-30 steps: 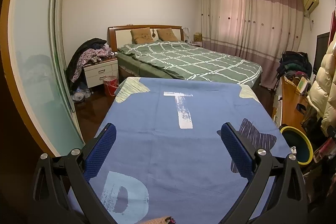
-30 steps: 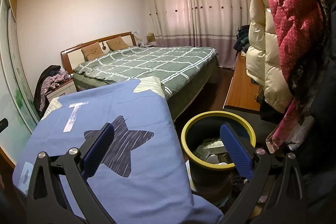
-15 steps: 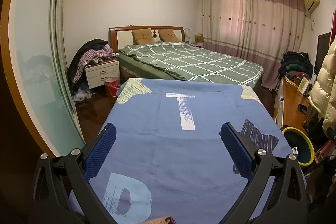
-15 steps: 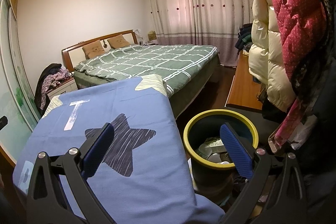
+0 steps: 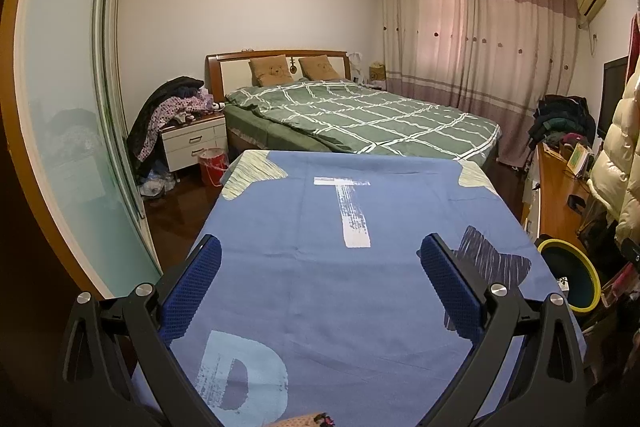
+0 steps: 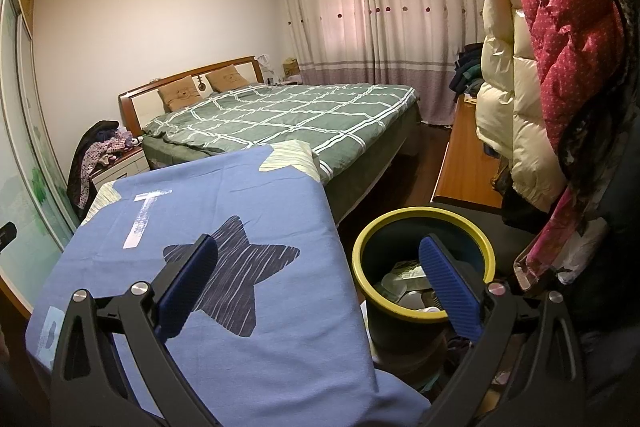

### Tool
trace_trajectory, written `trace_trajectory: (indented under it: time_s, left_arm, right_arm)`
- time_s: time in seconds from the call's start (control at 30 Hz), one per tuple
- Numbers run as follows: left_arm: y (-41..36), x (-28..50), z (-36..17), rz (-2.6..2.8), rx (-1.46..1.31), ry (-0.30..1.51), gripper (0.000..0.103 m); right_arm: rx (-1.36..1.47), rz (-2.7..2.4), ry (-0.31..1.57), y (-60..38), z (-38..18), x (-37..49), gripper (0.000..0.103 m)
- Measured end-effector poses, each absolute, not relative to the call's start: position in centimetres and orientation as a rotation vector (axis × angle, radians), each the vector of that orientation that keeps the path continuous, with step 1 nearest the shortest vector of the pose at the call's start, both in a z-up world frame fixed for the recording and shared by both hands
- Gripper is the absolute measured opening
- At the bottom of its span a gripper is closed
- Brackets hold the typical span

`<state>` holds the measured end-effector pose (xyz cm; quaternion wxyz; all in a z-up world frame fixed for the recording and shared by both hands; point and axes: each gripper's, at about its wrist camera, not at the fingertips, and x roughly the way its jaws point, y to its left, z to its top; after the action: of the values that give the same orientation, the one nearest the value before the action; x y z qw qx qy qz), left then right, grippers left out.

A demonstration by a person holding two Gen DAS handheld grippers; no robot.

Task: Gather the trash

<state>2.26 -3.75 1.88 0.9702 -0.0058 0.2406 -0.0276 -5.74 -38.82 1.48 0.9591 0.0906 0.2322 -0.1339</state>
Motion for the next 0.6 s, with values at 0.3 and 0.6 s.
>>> trace_trajectory:
  time_s: [0.3,0.6]
  left_arm:
    - [-4.12,1.92,2.4,-0.078,0.006,0.46,0.098]
    - [-3.81,2.3,2.24,-0.086,-0.011,0.476,0.098]
  right_arm:
    - [0.18,-0.27,0.472,-38.72,1.42,-5.71,0.096]
    - [0.181,-0.271,0.471,-38.71,1.45,-5.66,0.096]
